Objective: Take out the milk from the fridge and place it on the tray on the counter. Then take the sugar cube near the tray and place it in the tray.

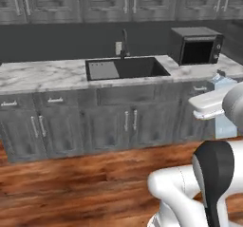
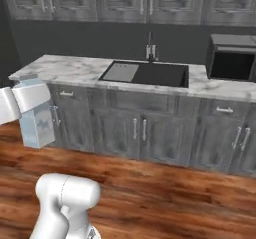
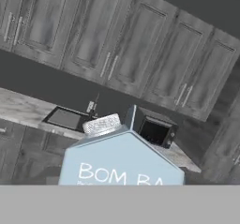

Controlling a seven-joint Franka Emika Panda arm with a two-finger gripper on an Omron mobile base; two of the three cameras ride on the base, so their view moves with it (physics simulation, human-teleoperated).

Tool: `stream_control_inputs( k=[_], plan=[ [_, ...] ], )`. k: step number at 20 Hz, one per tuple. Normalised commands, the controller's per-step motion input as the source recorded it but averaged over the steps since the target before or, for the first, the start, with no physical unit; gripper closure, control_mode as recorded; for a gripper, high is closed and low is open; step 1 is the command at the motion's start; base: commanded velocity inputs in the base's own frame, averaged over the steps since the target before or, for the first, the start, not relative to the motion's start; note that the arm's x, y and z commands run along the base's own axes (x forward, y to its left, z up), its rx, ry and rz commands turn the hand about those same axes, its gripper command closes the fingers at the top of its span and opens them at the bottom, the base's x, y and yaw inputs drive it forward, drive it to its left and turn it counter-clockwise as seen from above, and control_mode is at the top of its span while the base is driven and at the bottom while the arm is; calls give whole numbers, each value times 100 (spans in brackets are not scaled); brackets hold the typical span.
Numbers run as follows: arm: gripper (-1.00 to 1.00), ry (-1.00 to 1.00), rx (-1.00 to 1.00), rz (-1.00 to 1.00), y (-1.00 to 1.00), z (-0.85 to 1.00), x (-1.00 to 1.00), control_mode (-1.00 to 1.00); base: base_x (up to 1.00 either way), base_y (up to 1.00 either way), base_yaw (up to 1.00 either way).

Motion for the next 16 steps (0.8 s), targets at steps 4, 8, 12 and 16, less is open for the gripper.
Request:
stream_control_inputs(
  k=[4,8,12,16],
  plan=[
    [100,0,0,0,0,0,0,100,3,32,90],
    [100,0,0,0,0,0,0,100,0,0,100],
    [100,0,0,0,0,0,0,100,0,0,100],
    [100,0,0,0,0,0,0,100,0,0,100]
  ],
)
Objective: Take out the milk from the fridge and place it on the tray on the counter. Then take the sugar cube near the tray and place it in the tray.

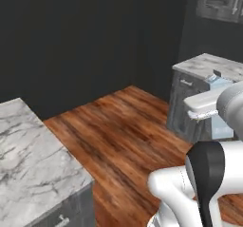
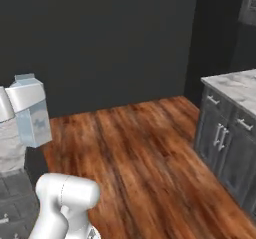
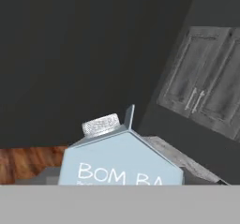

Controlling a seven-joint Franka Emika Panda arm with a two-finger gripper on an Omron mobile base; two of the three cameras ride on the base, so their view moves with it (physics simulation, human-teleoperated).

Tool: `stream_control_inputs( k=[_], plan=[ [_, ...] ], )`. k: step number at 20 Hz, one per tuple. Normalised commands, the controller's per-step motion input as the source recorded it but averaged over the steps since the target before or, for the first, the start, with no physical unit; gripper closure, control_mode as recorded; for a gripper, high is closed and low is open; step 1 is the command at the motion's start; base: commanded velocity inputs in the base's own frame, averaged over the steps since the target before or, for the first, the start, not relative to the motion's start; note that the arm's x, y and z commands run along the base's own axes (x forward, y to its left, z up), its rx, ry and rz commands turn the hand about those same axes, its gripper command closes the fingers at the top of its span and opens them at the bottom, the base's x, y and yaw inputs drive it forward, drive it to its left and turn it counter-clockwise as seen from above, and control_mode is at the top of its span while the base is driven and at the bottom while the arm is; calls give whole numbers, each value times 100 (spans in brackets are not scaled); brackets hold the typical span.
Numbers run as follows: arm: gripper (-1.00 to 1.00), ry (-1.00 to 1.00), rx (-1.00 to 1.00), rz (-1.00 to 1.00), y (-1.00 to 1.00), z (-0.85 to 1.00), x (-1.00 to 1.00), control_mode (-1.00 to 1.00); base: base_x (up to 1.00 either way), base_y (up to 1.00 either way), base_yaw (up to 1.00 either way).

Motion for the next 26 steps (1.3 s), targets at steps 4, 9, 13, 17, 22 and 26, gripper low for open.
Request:
stream_control_inputs(
  k=[4,9,13,17,22,26],
  plan=[
    [100,0,0,0,0,0,0,100,0,0,100],
    [100,0,0,0,0,0,0,100,-2,13,89],
    [100,0,0,0,0,0,0,100,9,100,15],
    [100,0,0,0,0,0,0,100,23,100,0],
    [100,0,0,0,0,0,0,100,14,100,0],
    [100,0,0,0,0,0,0,100,11,100,-2]
  ],
)
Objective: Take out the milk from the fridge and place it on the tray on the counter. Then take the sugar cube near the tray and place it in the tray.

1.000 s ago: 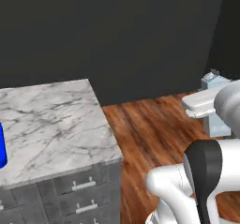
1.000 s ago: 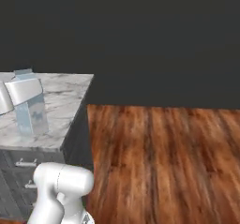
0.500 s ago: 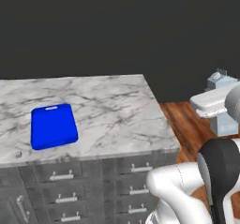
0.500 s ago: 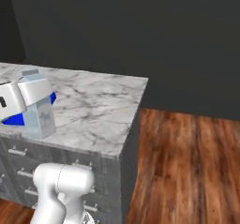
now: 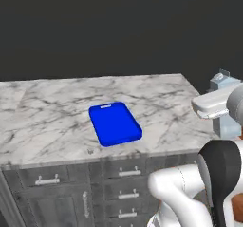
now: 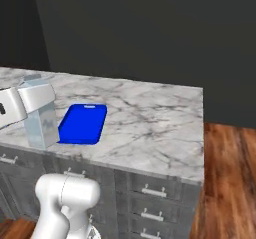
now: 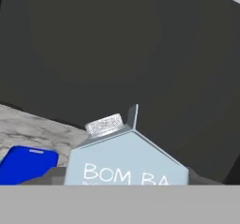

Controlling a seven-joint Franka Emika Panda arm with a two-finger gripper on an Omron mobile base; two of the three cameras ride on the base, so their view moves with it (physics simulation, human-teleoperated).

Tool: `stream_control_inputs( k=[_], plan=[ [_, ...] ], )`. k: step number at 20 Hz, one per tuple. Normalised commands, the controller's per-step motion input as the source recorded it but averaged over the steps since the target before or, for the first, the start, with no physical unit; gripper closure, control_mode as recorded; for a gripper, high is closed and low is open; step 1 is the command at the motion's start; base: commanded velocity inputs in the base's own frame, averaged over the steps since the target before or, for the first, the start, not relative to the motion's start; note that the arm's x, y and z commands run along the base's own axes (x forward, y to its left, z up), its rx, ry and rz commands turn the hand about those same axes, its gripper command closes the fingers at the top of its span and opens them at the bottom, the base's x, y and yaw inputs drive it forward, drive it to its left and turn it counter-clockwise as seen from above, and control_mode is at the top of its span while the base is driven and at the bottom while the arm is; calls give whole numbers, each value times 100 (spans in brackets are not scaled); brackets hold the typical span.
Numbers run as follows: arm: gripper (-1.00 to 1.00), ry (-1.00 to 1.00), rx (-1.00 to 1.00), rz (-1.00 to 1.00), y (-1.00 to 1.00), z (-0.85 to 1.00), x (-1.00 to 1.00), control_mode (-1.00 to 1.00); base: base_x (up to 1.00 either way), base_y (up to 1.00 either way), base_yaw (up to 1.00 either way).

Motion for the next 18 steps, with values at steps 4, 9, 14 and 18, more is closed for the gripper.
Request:
stream_control_inputs(
  k=[4,9,14,18],
  plan=[
    [100,0,0,0,0,0,0,100,22,100,-1],
    [100,0,0,0,0,0,0,100,91,15,6],
    [100,0,0,0,0,0,0,100,98,-7,3],
    [100,0,0,0,0,0,0,100,100,0,0]
  ],
)
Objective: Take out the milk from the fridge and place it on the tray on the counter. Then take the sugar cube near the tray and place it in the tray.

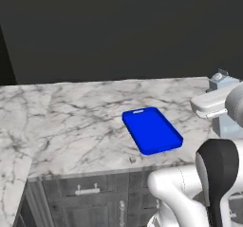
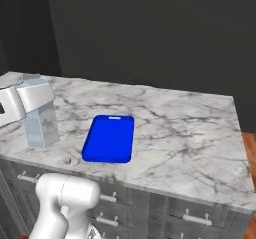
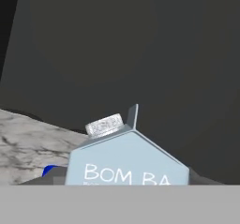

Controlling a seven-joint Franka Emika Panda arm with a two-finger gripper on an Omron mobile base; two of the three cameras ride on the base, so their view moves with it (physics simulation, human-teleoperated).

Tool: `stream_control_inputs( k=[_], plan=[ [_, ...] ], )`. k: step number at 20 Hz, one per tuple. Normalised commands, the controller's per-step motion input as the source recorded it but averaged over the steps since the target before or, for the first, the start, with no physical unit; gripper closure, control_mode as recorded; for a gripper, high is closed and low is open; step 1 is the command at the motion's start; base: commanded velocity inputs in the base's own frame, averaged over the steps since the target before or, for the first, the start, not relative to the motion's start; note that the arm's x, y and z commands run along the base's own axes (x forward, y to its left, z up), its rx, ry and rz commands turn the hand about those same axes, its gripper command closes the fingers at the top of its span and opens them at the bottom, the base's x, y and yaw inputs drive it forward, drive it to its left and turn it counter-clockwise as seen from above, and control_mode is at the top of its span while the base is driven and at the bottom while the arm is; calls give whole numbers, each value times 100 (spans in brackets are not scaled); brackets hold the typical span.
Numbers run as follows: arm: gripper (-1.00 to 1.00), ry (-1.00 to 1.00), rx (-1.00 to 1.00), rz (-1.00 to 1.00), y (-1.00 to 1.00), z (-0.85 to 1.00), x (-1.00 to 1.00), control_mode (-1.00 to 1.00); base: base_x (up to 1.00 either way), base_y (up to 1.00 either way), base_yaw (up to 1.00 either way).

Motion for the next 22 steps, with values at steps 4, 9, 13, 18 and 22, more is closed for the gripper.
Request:
stream_control_inputs(
  k=[4,9,13,18,22],
  plan=[
    [100,0,0,0,0,0,0,100,88,21,-27],
    [100,0,0,0,0,0,0,100,55,12,-26],
    [100,0,0,0,0,0,0,100,41,0,0],
    [100,-17,9,33,-1,-40,40,-100,10,0,0],
    [100,-5,21,59,0,-74,87,-100,0,0,0]
  ],
)
